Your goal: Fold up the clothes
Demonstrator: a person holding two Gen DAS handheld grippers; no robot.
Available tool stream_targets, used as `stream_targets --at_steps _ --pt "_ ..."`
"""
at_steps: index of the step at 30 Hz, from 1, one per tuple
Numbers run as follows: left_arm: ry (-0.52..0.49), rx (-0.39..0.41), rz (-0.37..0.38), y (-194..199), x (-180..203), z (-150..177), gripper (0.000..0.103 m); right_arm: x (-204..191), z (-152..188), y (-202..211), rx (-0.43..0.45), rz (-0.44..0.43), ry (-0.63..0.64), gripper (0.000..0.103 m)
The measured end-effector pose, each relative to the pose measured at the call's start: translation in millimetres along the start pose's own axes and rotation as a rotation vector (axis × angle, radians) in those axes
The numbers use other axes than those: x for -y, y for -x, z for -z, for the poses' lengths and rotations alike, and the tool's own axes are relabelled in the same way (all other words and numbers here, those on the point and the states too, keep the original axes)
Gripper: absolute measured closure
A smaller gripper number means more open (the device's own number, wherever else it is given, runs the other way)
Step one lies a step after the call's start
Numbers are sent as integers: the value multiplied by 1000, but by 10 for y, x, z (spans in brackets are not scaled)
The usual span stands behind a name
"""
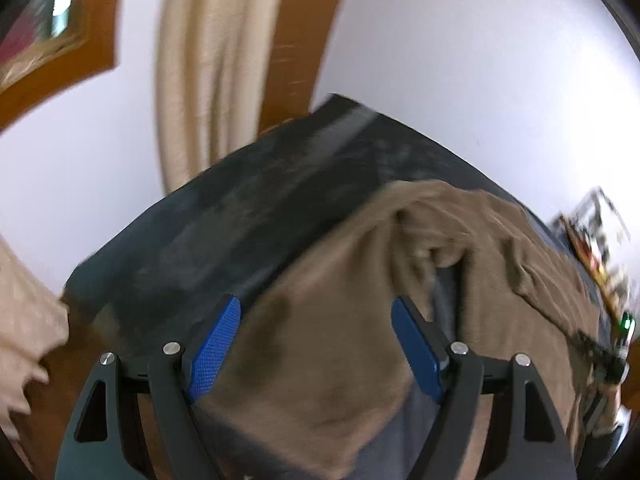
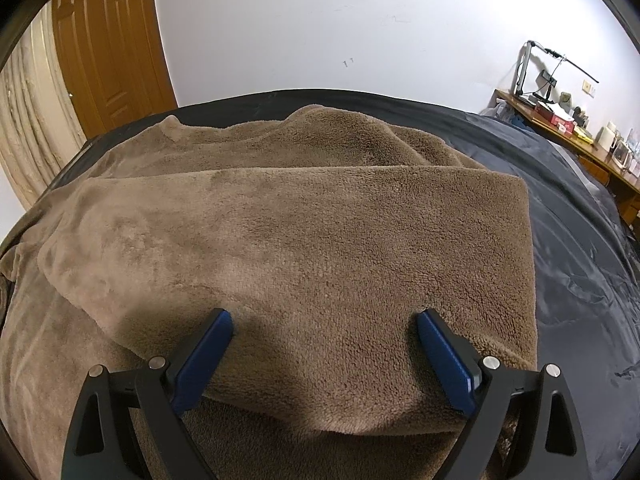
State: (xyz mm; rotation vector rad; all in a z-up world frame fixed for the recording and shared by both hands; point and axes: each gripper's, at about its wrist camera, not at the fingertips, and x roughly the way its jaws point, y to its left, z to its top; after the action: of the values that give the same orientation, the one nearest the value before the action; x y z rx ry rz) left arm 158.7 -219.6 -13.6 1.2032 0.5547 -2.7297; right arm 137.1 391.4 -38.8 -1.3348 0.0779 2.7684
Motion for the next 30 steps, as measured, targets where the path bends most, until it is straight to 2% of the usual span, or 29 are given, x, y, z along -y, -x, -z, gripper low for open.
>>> stream_targets --at_steps 4,10,17,18,20,21,23,24,26,30 --pt "59 -37 11 -140 -281 138 22 10 0 5 0 -6 -4 7" --pt "91 -78 56 -352 -321 245 22 13 -1 13 2 -11 -9 7" --pt "-6 -53 32 -281 -222 390 23 20 -5 9 3 -11 -9 7" --pt "-25 -48 17 -273 -196 419 26 20 -6 9 3 -11 -10 7" --pt "-57 -42 -20 -262 -154 460 51 20 -7 8 3 -11 -10 7" --pt "-69 -41 -39 -260 -137 473 55 19 -7 8 3 -10 -10 7" --pt "-63 -48 -29 -265 -130 480 71 18 -7 9 3 -10 -10 7" --pt "-52 -48 -23 -248 -132 479 73 19 -7 10 3 -10 -10 7" --pt "-31 -47 -11 -213 -134 474 83 20 -7 10 3 -11 -10 7" --pt "-22 -6 6 -123 -46 371 89 16 -6 13 4 -12 -11 7"
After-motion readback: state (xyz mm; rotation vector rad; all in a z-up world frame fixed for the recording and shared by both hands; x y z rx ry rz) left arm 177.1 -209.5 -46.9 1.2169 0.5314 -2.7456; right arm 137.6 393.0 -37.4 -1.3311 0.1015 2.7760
